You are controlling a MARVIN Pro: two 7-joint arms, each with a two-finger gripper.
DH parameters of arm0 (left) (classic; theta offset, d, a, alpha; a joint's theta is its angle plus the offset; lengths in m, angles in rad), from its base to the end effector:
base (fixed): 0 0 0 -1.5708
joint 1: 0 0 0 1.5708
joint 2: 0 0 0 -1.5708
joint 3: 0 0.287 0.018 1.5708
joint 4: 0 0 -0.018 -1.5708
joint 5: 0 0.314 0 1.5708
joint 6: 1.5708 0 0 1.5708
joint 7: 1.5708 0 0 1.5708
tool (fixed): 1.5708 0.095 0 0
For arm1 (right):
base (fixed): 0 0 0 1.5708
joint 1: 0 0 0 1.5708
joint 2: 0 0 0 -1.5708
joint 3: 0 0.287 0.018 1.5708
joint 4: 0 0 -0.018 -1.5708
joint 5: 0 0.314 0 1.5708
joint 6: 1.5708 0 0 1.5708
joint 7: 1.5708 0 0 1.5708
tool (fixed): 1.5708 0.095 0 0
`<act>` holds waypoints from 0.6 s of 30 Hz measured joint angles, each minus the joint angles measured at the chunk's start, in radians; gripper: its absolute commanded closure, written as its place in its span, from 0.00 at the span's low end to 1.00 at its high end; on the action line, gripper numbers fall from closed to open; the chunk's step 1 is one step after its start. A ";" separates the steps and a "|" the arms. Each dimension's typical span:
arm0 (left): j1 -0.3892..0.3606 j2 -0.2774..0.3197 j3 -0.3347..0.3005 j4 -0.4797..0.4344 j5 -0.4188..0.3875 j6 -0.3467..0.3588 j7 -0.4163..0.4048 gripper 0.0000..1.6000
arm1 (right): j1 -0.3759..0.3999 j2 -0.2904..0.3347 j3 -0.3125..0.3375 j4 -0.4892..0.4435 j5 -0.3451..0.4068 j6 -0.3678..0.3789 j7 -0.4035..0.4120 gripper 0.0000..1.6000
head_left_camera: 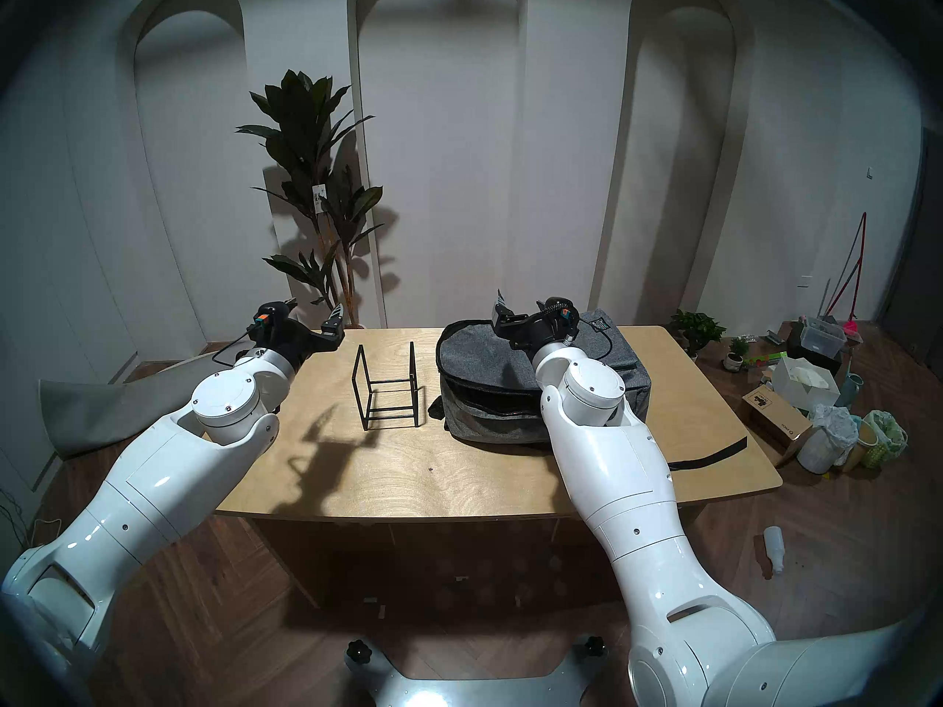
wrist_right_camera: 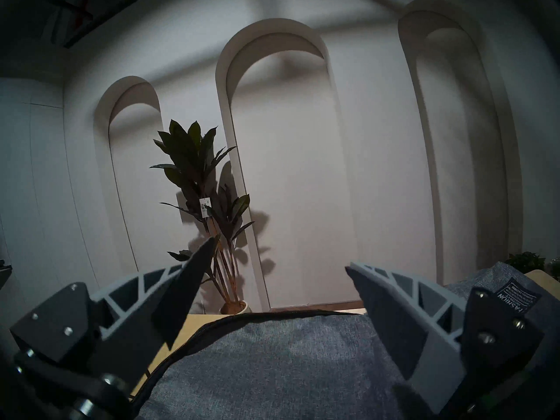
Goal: Put the book into the bag and close the bag
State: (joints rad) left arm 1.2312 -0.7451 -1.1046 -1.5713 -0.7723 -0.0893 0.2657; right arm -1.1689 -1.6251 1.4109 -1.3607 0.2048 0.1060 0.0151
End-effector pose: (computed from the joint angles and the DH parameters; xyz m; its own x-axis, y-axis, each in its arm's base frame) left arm 0.4794 0.1178 -0.1900 -0.1038 -0.0761 0.9917 -0.0456 -0.9957 -0.0812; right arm 0.5280 0.0905 -0.2046 -0.0520 -0.2011 0.9782 0.2180 -0.9582 -0.1854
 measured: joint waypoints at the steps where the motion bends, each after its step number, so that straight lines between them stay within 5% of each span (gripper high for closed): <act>1: 0.003 -0.001 -0.004 -0.001 -0.009 0.000 0.006 0.00 | 0.002 0.000 0.000 0.000 -0.003 0.002 -0.006 0.00; 18: 0.017 0.024 -0.009 -0.008 -0.073 0.083 -0.006 0.00 | 0.023 0.000 -0.004 0.019 -0.032 0.000 -0.042 0.00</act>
State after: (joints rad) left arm 1.2482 -0.7215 -1.1139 -1.5789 -0.8449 -0.0067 0.2601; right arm -1.1457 -1.6252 1.4068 -1.3414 0.1725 0.1061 -0.0272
